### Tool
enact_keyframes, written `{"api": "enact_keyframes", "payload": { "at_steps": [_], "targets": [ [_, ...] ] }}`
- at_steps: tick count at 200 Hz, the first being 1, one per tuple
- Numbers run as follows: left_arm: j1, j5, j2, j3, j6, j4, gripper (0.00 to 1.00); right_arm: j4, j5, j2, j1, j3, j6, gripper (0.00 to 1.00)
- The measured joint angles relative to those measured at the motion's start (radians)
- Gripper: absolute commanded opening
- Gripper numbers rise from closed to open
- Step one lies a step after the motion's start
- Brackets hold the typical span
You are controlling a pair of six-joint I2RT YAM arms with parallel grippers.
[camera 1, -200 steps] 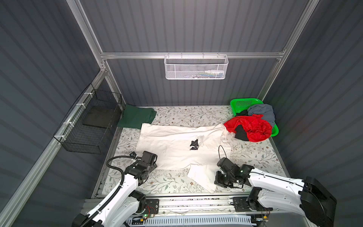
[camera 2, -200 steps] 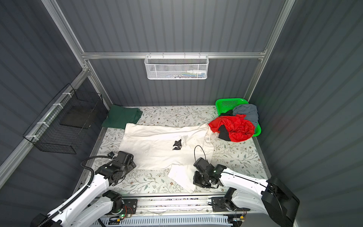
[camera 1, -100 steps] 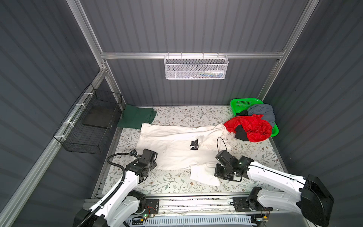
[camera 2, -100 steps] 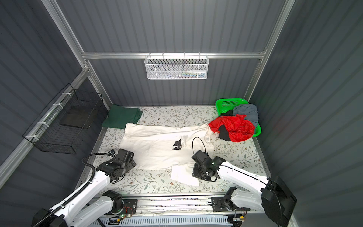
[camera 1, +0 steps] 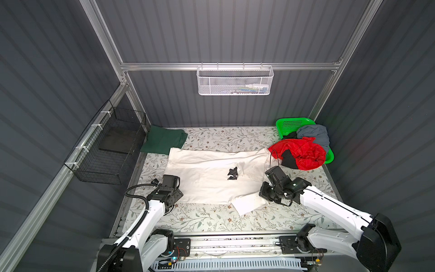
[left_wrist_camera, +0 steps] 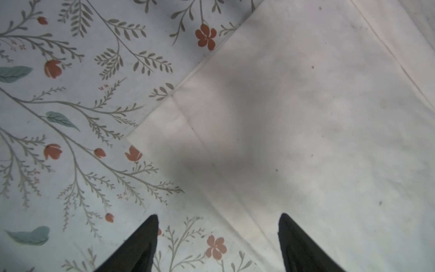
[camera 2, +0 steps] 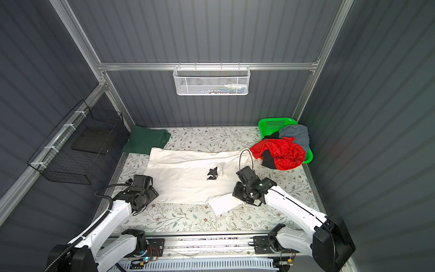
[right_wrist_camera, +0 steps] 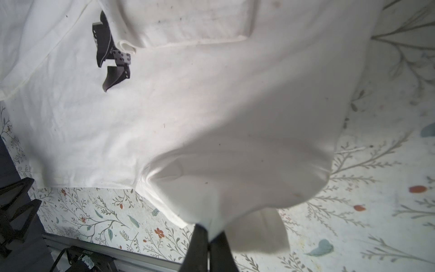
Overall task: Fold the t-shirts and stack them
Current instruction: 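Grasp the near hem corners of the white shirt with both grippers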
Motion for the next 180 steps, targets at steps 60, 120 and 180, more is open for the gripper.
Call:
{"api": "enact_keyframes", "payload": {
  "at_steps": [60,120,180],
  "targets": [
    [0.145,0.146,0.048,-0.012,0.027,0.089,0.54,0.027,-0.043,0.038,-0.029,0.002,-0.021,0.0],
    [0.151,0.146,0.085,-0.045,0.039,0.121,0.5,0.033,-0.056,0.03,-0.037,0.002,-0.021,0.0],
    [0.157,0.138,0.099,-0.06,0.033,0.155,0.02,0.057,-0.064,0.03,-0.04,-0.01,-0.023,0.0]
  ]
}}
